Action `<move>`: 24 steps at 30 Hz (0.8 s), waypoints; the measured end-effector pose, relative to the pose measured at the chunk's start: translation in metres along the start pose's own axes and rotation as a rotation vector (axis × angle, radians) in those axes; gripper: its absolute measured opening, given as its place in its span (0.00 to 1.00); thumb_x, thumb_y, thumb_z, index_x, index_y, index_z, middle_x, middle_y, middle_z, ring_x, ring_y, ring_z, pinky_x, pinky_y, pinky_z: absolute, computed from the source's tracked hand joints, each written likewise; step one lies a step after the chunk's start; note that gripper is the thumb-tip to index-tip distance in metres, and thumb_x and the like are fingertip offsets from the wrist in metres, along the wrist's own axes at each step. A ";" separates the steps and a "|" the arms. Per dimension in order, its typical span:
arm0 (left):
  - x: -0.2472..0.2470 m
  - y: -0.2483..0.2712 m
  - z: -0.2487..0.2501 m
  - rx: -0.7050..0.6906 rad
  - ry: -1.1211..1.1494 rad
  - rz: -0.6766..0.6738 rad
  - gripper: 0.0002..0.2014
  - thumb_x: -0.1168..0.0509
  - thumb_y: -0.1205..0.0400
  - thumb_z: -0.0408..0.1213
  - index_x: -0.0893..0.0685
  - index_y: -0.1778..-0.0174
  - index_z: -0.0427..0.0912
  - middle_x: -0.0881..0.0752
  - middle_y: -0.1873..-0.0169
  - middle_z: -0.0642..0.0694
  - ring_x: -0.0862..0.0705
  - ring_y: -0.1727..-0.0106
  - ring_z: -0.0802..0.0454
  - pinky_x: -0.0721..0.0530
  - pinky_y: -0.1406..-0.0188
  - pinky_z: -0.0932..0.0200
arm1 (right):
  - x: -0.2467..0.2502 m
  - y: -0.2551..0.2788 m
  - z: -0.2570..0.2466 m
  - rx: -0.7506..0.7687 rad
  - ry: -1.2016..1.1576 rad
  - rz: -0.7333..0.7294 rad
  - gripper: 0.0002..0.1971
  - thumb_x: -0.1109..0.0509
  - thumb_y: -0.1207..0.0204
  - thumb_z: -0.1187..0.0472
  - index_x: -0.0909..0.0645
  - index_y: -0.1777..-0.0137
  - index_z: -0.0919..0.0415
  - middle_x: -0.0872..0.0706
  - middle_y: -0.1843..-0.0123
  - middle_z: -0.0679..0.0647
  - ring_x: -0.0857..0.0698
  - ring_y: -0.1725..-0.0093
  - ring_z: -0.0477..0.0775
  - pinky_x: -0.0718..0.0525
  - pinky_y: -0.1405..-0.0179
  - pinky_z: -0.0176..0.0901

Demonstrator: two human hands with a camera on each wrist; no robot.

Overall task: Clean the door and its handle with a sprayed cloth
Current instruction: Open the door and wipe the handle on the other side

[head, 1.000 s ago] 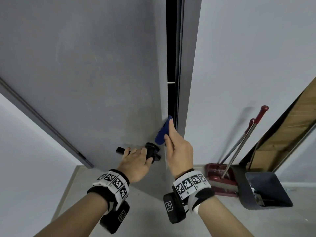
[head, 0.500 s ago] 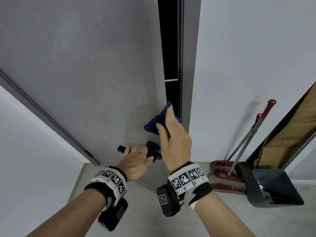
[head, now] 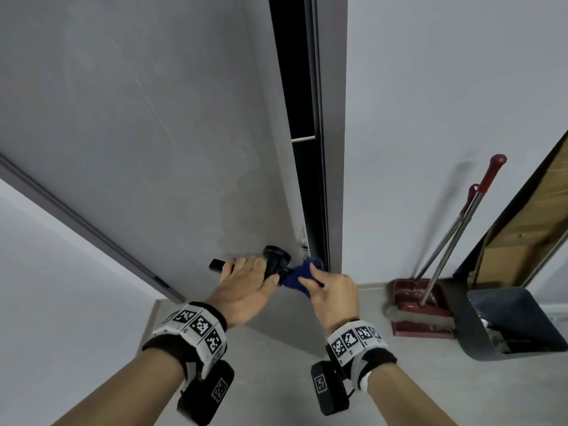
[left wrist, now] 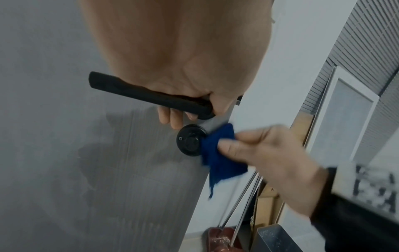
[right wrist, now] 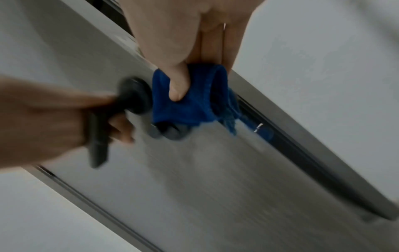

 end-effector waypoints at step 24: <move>0.005 -0.027 -0.005 -0.029 -0.015 0.004 0.17 0.34 0.22 0.54 0.28 0.71 0.51 0.22 0.71 0.53 0.22 0.63 0.48 0.30 0.64 0.58 | 0.060 0.011 -0.076 0.623 0.192 0.358 0.11 0.32 0.26 0.62 0.11 0.47 0.60 0.09 0.53 0.46 0.18 0.70 0.46 0.26 0.74 0.33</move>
Point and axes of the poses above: each hand's wrist, its own y-axis away from the middle knuckle, its own x-axis out of the back of the hand, z = x × y, the point moved 6 cm from there along -y, towards the middle knuckle
